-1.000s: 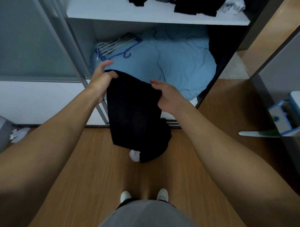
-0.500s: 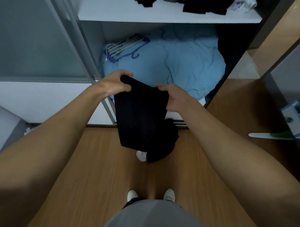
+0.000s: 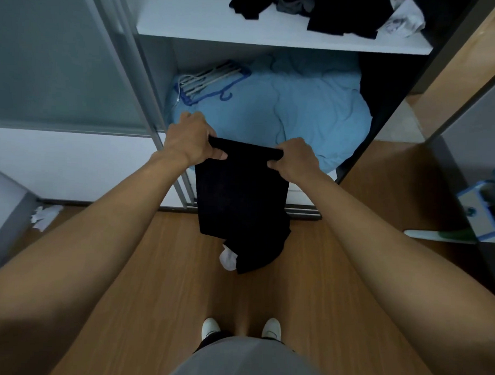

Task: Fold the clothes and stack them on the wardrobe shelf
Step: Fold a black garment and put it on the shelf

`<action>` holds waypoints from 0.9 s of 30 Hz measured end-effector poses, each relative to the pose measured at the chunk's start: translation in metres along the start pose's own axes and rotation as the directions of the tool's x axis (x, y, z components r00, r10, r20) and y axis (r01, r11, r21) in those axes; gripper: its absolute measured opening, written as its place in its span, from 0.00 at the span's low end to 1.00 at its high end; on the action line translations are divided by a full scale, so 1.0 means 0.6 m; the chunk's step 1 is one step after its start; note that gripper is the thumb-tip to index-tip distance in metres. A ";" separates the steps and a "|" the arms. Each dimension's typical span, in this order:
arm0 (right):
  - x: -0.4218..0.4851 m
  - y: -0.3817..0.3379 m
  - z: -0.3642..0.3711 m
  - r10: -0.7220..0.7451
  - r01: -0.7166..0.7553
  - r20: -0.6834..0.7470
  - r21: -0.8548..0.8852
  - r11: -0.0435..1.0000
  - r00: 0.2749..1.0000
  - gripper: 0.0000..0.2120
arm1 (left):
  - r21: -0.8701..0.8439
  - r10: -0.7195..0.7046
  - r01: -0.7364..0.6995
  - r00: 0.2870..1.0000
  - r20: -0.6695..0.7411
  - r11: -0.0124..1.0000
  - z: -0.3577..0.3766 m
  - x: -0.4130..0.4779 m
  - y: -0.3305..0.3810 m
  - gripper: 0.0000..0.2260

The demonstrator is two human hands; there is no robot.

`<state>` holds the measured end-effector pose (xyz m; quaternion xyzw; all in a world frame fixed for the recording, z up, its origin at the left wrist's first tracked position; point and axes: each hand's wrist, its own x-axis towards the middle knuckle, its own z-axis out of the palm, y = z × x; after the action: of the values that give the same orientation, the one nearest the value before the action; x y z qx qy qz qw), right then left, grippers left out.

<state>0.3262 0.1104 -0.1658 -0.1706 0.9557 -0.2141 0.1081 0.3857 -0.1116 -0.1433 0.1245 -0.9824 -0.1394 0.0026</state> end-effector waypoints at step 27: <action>-0.052 0.029 -0.009 0.279 -0.010 -0.086 0.945 0.327 0.956 0.17 | -0.988 -0.062 0.082 0.995 0.075 0.130 0.088 -0.050 0.005 0.19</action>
<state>0.3484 0.1387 -0.1647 0.0353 0.6758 -0.7305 0.0919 0.4119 -0.0871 -0.1924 0.1382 -0.6406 -0.7521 0.0697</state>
